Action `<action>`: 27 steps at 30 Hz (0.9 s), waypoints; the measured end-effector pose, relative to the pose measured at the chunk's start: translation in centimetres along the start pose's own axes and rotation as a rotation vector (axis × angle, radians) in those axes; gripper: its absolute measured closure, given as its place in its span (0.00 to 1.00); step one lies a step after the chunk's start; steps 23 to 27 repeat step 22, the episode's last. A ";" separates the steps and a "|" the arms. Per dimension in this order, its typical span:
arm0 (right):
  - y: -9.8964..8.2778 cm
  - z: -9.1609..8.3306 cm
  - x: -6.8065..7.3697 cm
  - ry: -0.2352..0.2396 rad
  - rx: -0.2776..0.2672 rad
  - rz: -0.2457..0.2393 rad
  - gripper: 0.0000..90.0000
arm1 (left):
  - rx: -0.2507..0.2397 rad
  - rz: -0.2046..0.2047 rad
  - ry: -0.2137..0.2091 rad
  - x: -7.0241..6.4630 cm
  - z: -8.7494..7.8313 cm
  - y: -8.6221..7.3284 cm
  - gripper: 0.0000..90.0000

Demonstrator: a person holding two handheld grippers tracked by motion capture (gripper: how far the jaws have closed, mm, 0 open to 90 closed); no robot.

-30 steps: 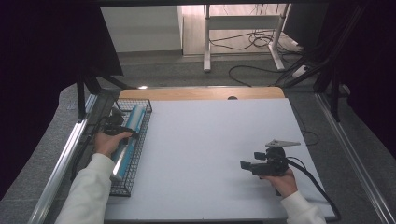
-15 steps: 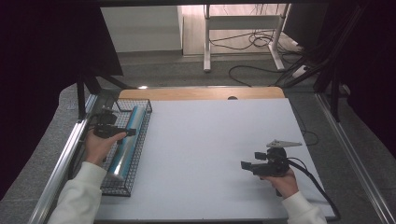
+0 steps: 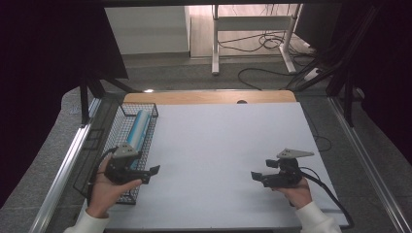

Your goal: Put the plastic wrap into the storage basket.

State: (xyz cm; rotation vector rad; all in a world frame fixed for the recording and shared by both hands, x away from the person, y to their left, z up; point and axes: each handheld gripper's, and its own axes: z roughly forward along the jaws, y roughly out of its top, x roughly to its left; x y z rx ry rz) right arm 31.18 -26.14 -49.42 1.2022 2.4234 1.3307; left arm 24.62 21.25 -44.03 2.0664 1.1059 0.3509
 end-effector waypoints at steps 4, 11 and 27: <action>-0.6 -0.3 0.5 -0.005 -0.015 -0.033 0.14 | -0.010 0.022 -0.045 -2.2 1.3 -0.6 0.20; -1.5 -0.3 1.0 -0.027 -0.021 -0.101 0.16 | 0.006 -0.005 -0.073 -3.5 3.3 -1.4 0.21; -1.8 -0.6 1.5 -0.064 -0.066 -0.180 0.16 | -0.016 -0.014 -0.043 -3.3 3.8 -2.9 0.22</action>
